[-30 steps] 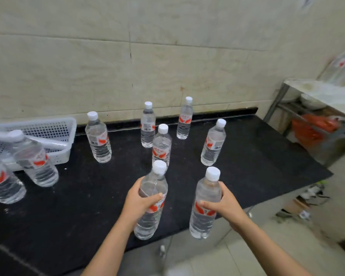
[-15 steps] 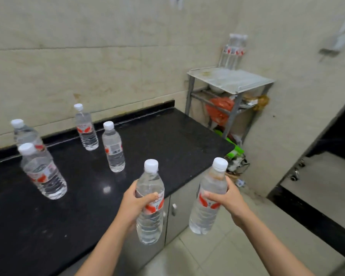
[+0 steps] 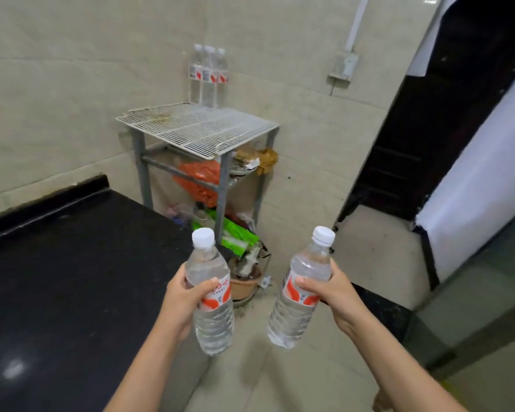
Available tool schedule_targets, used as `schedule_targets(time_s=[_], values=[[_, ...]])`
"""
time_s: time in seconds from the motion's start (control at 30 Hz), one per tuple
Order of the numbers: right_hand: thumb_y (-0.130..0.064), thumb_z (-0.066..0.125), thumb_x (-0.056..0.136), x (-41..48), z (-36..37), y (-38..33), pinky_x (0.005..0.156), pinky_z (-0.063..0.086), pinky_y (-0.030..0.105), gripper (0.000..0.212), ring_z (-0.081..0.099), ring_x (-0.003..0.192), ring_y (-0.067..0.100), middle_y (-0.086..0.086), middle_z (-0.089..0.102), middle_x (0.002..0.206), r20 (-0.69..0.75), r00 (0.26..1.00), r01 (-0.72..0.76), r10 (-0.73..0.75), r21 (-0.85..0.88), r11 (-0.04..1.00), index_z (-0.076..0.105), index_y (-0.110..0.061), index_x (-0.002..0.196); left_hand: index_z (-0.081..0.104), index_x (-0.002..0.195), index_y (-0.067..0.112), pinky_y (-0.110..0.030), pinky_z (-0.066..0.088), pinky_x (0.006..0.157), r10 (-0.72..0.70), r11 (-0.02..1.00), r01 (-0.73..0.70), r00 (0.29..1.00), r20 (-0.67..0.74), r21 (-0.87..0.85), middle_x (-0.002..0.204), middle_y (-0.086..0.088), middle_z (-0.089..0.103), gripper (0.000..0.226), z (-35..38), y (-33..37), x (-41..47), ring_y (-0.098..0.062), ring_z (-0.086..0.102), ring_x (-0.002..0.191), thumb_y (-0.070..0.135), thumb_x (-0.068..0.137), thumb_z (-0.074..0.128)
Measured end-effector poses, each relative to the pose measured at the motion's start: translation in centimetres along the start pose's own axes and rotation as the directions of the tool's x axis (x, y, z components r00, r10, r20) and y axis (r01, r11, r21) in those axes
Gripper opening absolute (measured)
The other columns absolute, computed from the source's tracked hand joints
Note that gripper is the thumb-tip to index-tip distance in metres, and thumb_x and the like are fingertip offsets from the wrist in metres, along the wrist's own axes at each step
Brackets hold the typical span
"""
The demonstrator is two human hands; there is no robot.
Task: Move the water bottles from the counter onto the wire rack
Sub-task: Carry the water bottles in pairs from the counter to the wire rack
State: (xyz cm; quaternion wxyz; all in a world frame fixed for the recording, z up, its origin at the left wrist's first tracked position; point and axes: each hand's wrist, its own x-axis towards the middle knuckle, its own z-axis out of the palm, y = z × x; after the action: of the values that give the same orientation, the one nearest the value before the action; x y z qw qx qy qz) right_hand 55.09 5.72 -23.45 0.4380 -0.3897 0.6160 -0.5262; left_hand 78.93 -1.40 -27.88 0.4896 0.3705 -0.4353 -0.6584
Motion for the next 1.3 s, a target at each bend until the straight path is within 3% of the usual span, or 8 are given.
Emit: schedule_targets(time_s=[0.13,0.27,0.47,0.63,0.77,0.93,1.1,1.3], values=[[-0.029,0.080,0.034,4.7,-3.9,-1.1,0.073,0.052,0.028,0.075,0.066,0.086,0.019,0.005,0.068,0.098,-0.079,0.997,-0.002,0.003,0.016,1.000,0.057,-0.017,0.105,0.060,0.091,0.014,-0.018,0.054,0.053,-0.033,0.999,0.032,0.995,0.096,0.008,0.068,0.005,0.074,0.054,5.3,-1.1,7.0,-0.006,0.069,0.061,0.020,0.039,0.075],[-0.031,0.079,0.032,8.2,-7.9,-1.3,0.073,0.052,0.028,0.072,0.066,0.086,0.017,0.002,0.069,0.095,-0.150,0.988,-0.025,0.033,0.053,0.998,0.058,-0.022,0.101,0.058,0.089,0.012,-0.017,0.053,0.050,-0.079,0.997,0.074,0.984,0.162,0.036,0.063,0.005,0.073,0.033,10.0,-2.0,12.5,-0.006,0.068,0.057,-0.007,0.064,0.068],[-0.025,0.082,0.034,16.0,-13.5,-0.5,0.073,0.052,0.030,0.070,0.066,0.087,0.020,0.006,0.069,0.098,-0.156,0.985,-0.057,0.072,0.096,0.994,0.057,-0.021,0.099,0.060,0.092,0.012,-0.020,0.054,0.053,-0.125,0.991,0.115,0.978,0.166,0.066,0.069,0.001,0.073,0.055,15.1,-3.2,19.8,-0.009,0.069,0.061,0.016,0.040,0.076],[-0.029,0.080,0.033,25.7,-17.5,-1.2,0.072,0.054,0.029,0.085,0.067,0.086,0.021,0.008,0.069,0.099,-0.006,0.999,-0.051,0.051,0.067,0.996,0.053,-0.013,0.112,0.060,0.094,0.015,-0.021,0.055,0.055,-0.066,0.993,0.059,0.995,0.076,0.098,0.079,-0.003,0.071,0.059,19.4,-3.7,26.4,-0.015,0.069,0.067,0.021,0.038,0.077],[-0.030,0.082,0.036,34.0,-19.5,-4.2,0.073,0.054,0.030,0.080,0.067,0.089,0.022,0.009,0.068,0.102,0.124,0.992,-0.009,0.008,0.005,1.000,0.055,-0.016,0.110,0.059,0.096,0.015,-0.019,0.054,0.054,0.005,0.995,0.000,0.999,-0.050,0.099,0.079,0.000,0.070,0.033,22.7,-1.9,31.9,-0.010,0.068,0.065,-0.003,0.070,0.070],[-0.025,0.081,0.038,42.0,-19.8,-10.2,0.067,0.052,0.024,0.069,0.068,0.083,0.016,0.004,0.069,0.097,0.291,0.952,0.104,-0.094,-0.020,0.994,0.056,-0.020,0.103,0.062,0.100,0.021,-0.024,0.055,0.067,0.176,0.981,-0.163,0.976,-0.131,0.105,0.086,0.002,0.074,0.061,25.6,2.9,36.0,-0.013,0.070,0.081,0.030,0.041,0.075],[-0.020,0.081,0.036,47.2,-17.4,-14.5,0.064,0.056,0.021,0.066,0.068,0.078,0.016,0.001,0.071,0.088,0.363,0.904,0.207,-0.228,0.096,0.974,0.057,-0.018,0.098,0.062,0.097,0.019,-0.038,0.052,0.078,0.311,0.950,-0.298,0.930,-0.196,0.093,0.087,-0.001,0.073,0.055,25.9,7.6,38.5,-0.023,0.068,0.085,0.029,0.044,0.073],[-0.028,0.076,0.033,54.4,-12.3,-20.6,0.061,0.055,0.020,0.071,0.070,0.074,0.009,-0.005,0.073,0.082,0.462,0.817,0.286,-0.346,0.199,0.938,0.058,-0.018,0.100,0.061,0.096,0.020,-0.038,0.052,0.077,0.413,0.910,-0.388,0.879,-0.238,0.144,0.087,-0.003,0.071,0.048,23.1,14.4,44.1,-0.021,0.066,0.084,0.025,0.049,0.073]])
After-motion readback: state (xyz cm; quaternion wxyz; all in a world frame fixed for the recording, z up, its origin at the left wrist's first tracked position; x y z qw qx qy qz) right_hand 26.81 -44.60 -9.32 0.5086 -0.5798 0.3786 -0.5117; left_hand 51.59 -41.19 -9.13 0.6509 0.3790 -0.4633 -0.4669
